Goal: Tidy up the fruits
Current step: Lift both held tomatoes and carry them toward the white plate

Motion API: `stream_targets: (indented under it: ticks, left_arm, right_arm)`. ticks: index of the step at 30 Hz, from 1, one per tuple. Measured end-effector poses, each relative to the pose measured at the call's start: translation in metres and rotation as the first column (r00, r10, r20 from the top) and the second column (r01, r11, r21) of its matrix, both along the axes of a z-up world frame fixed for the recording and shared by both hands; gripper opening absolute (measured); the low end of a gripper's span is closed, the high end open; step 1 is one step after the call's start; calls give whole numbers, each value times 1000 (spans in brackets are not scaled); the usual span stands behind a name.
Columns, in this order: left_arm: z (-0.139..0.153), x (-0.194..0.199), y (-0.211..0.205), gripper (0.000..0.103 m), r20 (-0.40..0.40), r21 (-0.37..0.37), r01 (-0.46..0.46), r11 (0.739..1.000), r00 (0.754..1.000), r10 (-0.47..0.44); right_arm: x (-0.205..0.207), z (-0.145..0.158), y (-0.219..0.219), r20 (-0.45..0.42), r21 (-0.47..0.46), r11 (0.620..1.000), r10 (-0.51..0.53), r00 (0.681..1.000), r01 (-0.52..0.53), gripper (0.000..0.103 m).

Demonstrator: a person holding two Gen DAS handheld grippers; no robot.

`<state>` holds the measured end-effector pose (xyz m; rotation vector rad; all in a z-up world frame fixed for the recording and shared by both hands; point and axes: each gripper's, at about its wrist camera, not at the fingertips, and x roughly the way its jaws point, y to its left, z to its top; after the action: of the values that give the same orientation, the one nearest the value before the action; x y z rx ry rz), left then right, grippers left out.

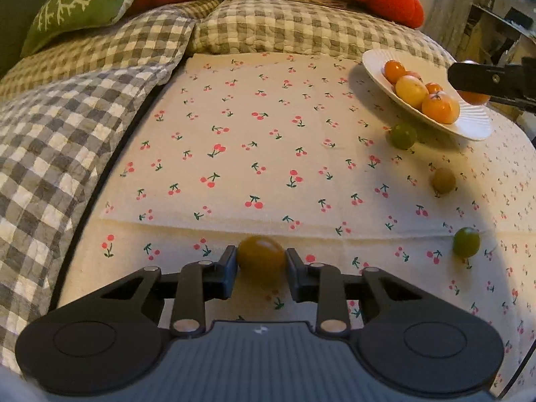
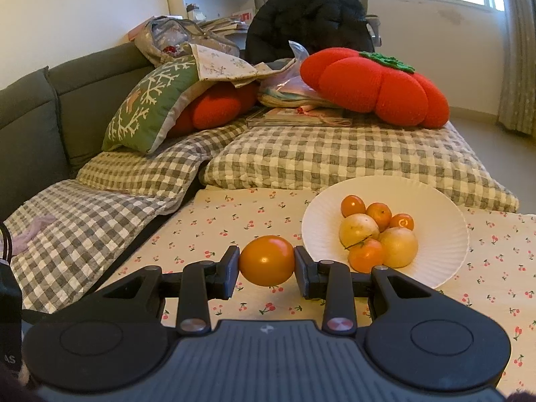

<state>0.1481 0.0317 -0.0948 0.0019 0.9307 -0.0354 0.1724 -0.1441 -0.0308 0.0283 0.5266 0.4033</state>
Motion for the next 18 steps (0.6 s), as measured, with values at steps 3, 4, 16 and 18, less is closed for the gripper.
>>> stream_targets:
  ticks: [3,4,16,18]
  left_arm:
    - [3,-2,-2,24,7,-5,8,1000,1000,-8]
    - [4,-2,-3,24,9,-4,11,1000,1000,-11]
    - [33,0,-24,23,80,-37,72,997,994,-69]
    - [37,3,-28,23,92,-41,87,995,992,-83]
  right_arm:
    - [-1,0,1,-4,-1,1000,5,1000,-5,32]
    - [-2,0,2,-4,-1,1000,6,1000,-6,31]
    - [-3,3,-2,-24,4,1000,24,999,-24,31]
    - [-2,7,-7,-22,15,1000,22,1000,-21,31]
